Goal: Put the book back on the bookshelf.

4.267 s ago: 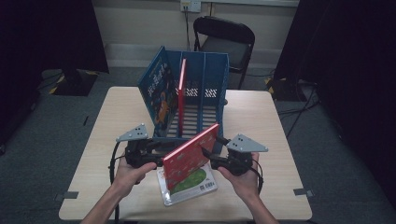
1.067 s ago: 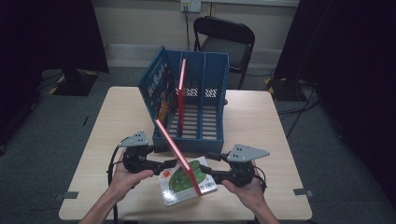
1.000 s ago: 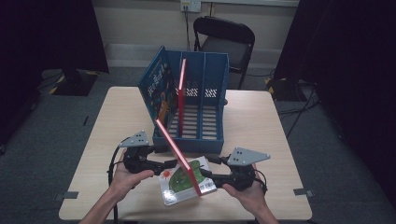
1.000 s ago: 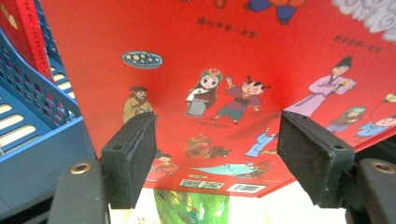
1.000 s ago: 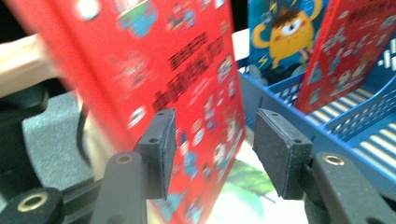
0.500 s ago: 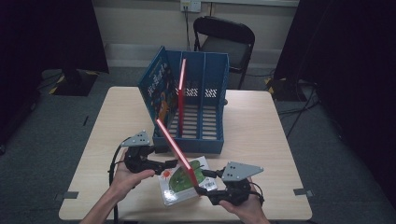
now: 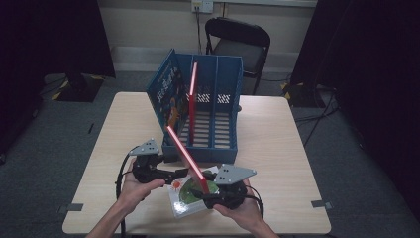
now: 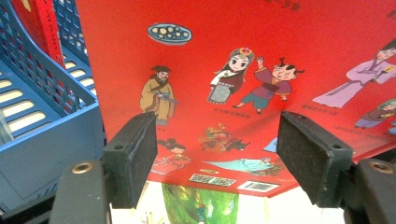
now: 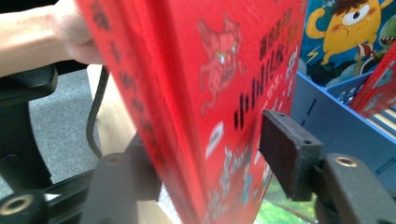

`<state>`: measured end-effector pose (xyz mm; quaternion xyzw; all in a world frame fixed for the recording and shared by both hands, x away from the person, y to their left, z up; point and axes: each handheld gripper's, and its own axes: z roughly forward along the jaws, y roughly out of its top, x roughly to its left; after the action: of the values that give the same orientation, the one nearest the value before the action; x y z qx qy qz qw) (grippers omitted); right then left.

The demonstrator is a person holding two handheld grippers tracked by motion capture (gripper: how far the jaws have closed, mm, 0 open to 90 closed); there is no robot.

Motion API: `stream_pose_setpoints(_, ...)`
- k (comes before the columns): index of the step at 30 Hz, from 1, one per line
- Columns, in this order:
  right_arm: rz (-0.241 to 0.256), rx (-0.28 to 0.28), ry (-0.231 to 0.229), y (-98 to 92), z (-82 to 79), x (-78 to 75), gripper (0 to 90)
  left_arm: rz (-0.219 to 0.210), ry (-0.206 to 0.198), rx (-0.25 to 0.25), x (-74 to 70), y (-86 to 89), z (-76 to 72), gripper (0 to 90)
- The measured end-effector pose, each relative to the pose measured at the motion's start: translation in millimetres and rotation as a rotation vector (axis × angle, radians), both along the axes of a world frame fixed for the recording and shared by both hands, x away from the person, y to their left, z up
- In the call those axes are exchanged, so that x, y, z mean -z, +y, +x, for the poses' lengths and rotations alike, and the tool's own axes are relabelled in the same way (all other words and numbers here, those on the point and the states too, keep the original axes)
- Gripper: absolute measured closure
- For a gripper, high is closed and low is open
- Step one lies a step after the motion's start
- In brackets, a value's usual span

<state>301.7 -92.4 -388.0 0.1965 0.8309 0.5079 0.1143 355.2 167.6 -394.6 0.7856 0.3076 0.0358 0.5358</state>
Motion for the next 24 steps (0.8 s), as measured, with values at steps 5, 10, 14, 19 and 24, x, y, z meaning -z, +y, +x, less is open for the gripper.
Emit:
stream_pose_setpoints(5, -0.004, 0.005, -0.007, -0.6, 2.5, -0.4, 51.1, -0.017, 0.0, -0.016, -1.2, 2.9, 1.4, 29.5)
stream_pose_setpoints(10, -0.013, 0.024, -0.025, -9.2, 4.8, -3.5, 63.6, -0.025, 0.021, -0.054, -1.8, 13.5, 4.2, 28.6)
stream_pose_setpoints(14, -0.003, 0.051, -0.02, -18.6, 12.0, -6.6, 70.4, -0.031, 0.01, -0.092, -2.7, 20.0, 6.1, 26.9)
stream_pose_setpoints(19, -0.003, 0.059, -0.02, -30.0, 20.9, -8.9, 74.4, -0.019, -0.001, -0.096, -0.6, 20.9, 9.3, 23.4)
stream_pose_setpoints(24, 0.002, 0.057, -0.007, -40.3, 26.8, -9.0, 76.1, -0.009, -0.011, -0.092, 1.1, 18.4, 9.6, 25.4)
